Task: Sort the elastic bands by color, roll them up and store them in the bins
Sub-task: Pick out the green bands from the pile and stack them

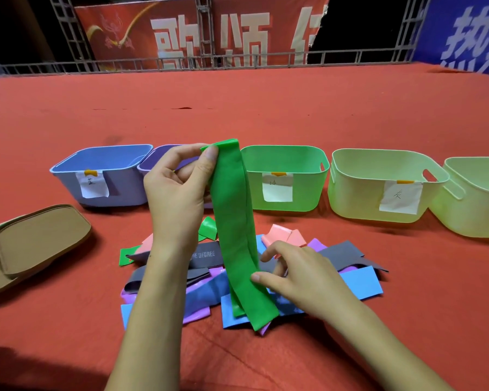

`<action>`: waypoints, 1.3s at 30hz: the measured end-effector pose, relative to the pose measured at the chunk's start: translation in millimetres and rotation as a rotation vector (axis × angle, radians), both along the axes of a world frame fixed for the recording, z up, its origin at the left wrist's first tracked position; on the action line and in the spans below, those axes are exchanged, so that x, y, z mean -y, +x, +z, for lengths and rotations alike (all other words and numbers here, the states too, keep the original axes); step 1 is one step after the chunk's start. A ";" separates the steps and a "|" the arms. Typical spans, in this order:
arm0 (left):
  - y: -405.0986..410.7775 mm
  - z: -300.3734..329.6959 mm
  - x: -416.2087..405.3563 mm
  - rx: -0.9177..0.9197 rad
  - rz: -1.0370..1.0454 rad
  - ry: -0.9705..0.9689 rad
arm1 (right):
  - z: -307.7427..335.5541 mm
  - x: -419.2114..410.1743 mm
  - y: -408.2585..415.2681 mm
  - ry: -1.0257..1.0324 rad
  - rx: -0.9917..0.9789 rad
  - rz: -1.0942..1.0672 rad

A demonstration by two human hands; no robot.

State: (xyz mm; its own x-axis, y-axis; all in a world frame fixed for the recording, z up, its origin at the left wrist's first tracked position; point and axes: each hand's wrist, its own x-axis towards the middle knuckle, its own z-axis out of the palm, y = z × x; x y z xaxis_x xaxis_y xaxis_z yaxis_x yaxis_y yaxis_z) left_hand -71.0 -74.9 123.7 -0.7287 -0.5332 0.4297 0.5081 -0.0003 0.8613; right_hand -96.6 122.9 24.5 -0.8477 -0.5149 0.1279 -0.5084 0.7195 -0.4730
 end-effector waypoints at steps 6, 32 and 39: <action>1.0 3.9 0.7 -0.022 -0.011 0.042 | -11.4 4.4 2.6 -0.212 0.241 0.138; -7.9 -12.3 29.0 -0.018 0.185 -0.024 | -6.9 14.6 21.0 -0.023 0.046 0.130; 17.1 15.6 -7.8 -0.127 0.080 -0.146 | 1.8 31.2 37.4 -0.546 0.205 0.013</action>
